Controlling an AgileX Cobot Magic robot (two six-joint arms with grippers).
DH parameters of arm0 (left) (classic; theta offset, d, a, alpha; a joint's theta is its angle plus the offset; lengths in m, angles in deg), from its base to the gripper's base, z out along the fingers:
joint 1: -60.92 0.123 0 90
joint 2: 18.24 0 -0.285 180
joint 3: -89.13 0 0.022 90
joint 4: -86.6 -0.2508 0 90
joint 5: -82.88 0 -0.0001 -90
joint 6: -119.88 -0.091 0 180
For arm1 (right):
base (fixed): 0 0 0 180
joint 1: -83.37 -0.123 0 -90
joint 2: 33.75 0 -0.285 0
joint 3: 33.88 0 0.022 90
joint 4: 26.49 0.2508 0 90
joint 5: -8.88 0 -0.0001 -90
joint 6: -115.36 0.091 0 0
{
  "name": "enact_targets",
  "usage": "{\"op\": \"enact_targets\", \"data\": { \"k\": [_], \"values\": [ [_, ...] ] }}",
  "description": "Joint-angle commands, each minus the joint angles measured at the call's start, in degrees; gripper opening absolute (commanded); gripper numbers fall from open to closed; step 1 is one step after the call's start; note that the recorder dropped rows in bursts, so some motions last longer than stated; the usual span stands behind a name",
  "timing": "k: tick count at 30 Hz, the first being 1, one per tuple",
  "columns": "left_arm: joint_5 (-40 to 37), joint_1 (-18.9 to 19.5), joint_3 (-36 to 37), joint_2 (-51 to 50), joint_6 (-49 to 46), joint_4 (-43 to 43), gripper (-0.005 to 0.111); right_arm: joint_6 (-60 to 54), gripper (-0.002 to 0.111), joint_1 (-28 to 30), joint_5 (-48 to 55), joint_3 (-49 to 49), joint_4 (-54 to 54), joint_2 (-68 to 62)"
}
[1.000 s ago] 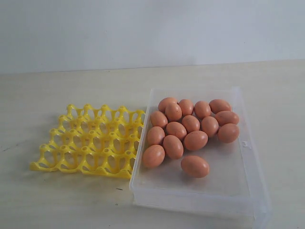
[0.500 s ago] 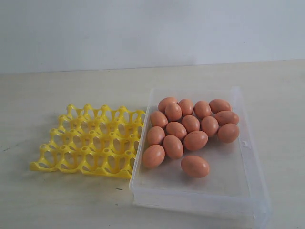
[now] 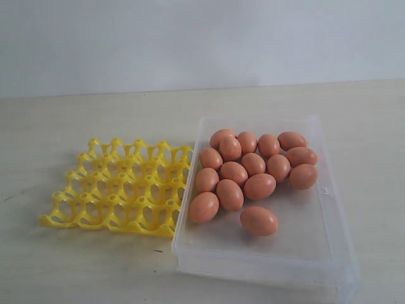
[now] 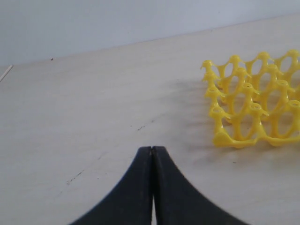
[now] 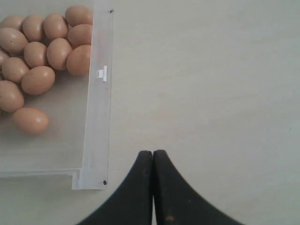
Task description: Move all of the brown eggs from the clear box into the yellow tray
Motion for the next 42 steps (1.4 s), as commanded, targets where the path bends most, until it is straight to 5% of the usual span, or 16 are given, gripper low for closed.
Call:
{"op": "enact_targets", "data": {
  "k": [1, 15, 22, 26, 32, 34, 38, 42],
  "values": [
    [0.35, -0.28, -0.23, 0.32, 0.26, 0.06, 0.0, 0.08, 0.0, 0.29, 0.02, 3.24, 0.72, -5.8],
    [0.35, -0.28, -0.23, 0.32, 0.26, 0.06, 0.0, -5.26, 0.0, 0.29, -1.18, 3.41, 3.98, -9.12],
    [0.35, -0.28, -0.23, 0.32, 0.26, 0.06, 0.0, -16.43, 0.001, 0.29, 0.31, 3.27, 15.27, -11.67],
    [0.35, -0.28, -0.23, 0.32, 0.26, 0.06, 0.0, -18.11, 0.014, 0.29, -0.05, 3.27, 16.68, -14.08],
    [0.35, -0.28, -0.23, 0.32, 0.26, 0.06, 0.0, -22.0, 0.055, -1.18, -10.13, 3.38, 14.2, -15.39],
    [0.35, -0.28, -0.23, 0.32, 0.26, 0.06, 0.0, -22.22, 0.061, -2.78, -13.72, 3.38, 10.29, -15.39],
    [0.35, -0.28, -0.23, 0.32, 0.26, 0.06, 0.0, -19.44, 0.06, -5.99, -17.24, 3.38, 4.64, -15.39],
    [0.35, -0.28, -0.23, 0.32, 0.26, 0.06, 0.0, -17.24, 0.042, -7.38, -17.12, 3.01, 4.74, -16.48]
  ]
}}
